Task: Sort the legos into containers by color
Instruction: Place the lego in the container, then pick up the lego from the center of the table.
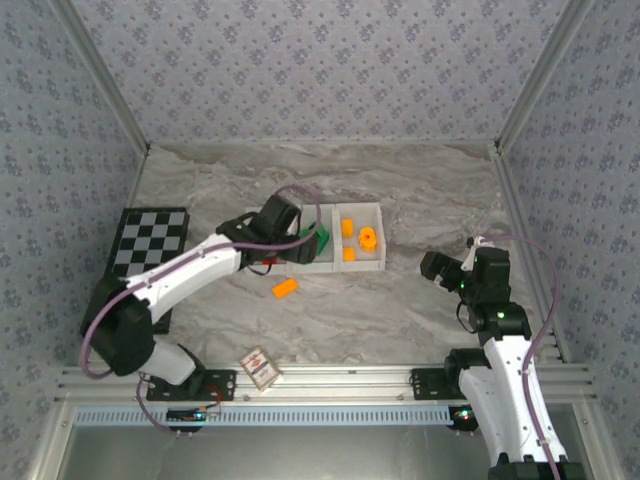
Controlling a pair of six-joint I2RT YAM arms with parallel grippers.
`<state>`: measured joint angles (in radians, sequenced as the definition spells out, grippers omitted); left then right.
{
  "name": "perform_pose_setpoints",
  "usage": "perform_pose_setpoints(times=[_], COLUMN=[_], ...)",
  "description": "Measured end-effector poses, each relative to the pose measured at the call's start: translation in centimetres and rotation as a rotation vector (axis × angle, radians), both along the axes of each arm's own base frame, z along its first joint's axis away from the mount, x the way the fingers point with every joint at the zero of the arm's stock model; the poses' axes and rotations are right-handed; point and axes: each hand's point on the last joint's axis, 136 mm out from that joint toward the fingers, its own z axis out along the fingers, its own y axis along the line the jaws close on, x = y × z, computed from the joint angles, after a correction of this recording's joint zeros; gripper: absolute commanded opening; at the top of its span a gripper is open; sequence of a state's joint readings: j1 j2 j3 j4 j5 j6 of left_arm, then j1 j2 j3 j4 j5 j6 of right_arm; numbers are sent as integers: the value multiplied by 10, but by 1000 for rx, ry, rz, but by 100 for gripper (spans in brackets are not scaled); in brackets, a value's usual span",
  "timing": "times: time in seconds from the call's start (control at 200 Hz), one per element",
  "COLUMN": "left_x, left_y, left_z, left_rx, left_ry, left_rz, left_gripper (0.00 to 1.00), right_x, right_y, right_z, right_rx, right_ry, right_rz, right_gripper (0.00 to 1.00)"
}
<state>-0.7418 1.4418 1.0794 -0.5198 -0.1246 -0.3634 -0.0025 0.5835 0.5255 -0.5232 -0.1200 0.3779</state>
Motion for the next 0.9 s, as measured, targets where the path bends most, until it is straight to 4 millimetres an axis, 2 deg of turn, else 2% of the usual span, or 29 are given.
perform_pose_setpoints(times=[0.21, 0.43, 0.56, 0.755, 0.9], left_x=[-49, -74, -80, -76, -68], left_y=[-2, 6, 13, 16, 26], left_z=[-32, -84, -101, -102, -104], left_rx=[96, 262, 327, 346, 348], left_ry=[113, 276, 338, 344, 354], left_rz=[-187, -283, -298, -296, -263], left_gripper=[100, 96, 94, 94, 94], right_x=[0, 0, 0, 0, 0], right_y=[0, 0, 0, 0, 0], right_z=[-1, -1, -1, -1, -1], right_rx=[0, 0, 0, 0, 0], right_ry=[3, 6, 6, 6, 6], right_rz=[0, 0, 0, 0, 0], right_gripper=[100, 100, 100, 100, 100])
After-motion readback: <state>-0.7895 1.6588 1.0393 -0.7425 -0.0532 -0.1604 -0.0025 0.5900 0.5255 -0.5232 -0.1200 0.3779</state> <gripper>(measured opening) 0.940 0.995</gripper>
